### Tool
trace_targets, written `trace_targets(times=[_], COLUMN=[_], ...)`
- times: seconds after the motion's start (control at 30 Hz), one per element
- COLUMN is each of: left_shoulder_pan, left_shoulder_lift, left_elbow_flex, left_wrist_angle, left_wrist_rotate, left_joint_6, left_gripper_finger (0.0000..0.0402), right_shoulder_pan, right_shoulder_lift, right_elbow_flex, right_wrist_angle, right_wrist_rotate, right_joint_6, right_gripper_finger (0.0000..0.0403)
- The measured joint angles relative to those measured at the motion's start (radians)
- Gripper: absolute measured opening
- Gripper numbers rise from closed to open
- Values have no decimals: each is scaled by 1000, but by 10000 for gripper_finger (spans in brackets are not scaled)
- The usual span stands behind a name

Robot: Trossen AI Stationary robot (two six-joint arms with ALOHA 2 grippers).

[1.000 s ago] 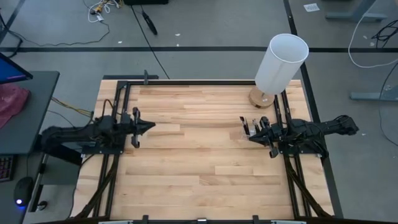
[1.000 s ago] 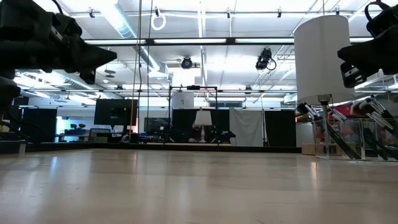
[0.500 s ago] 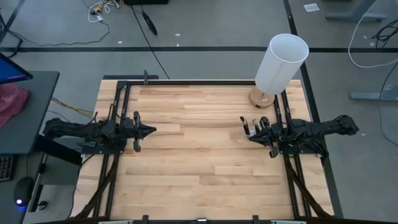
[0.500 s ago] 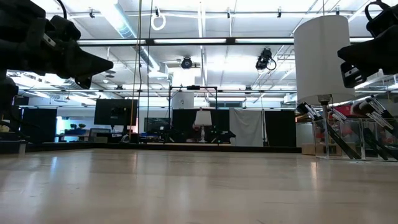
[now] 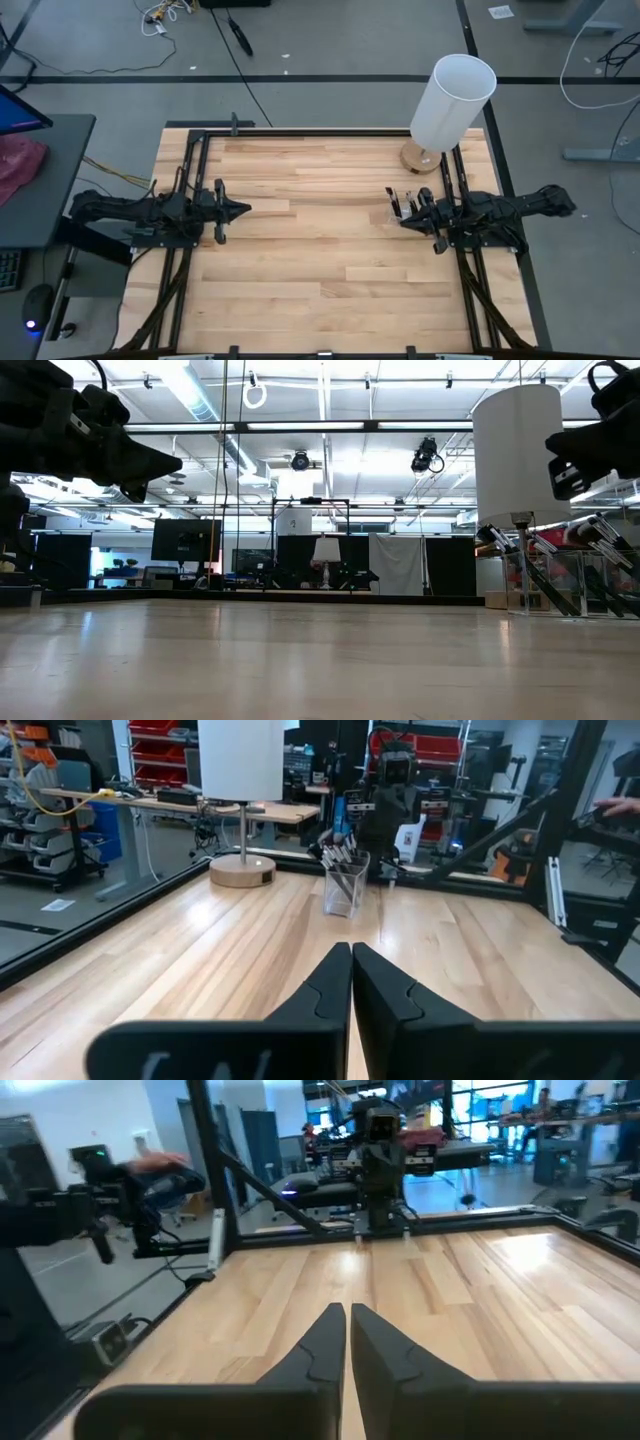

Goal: Put items in baskets/containers
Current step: Return to Home Position

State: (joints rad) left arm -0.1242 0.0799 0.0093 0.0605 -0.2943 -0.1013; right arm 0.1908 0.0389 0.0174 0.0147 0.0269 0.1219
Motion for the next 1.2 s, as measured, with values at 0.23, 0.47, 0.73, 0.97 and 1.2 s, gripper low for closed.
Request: trace_targets(times=[0.23,0.47,0.73,0.97,1.2], left_shoulder_pan=[-31,0,68,70,70], left_shoulder_lift=[-79,-79,-79,-79,-79], left_elbow_flex=[-2,-2,-2,-2,-2], left_wrist_angle=[21,107,92,97,97], left_wrist_rotate=[-18,-16,-17,-20,-17], left_joint_6=[-1,-1,-1,-1,-31], left_gripper_finger=[16,16,16,16,16], right_shoulder_pan=[-62,-130,-134,-134,-134], right_shoulder_lift=[-38,-37,-28,-28,-28], right_elbow_flex=[2,2,2,1,1], right_wrist_angle=[31,32,29,29,29], right_wrist_rotate=[-15,-14,-10,-10,-9], right_joint_6=[0,0,0,0,0], right_gripper_finger=[25,25,25,25,25])
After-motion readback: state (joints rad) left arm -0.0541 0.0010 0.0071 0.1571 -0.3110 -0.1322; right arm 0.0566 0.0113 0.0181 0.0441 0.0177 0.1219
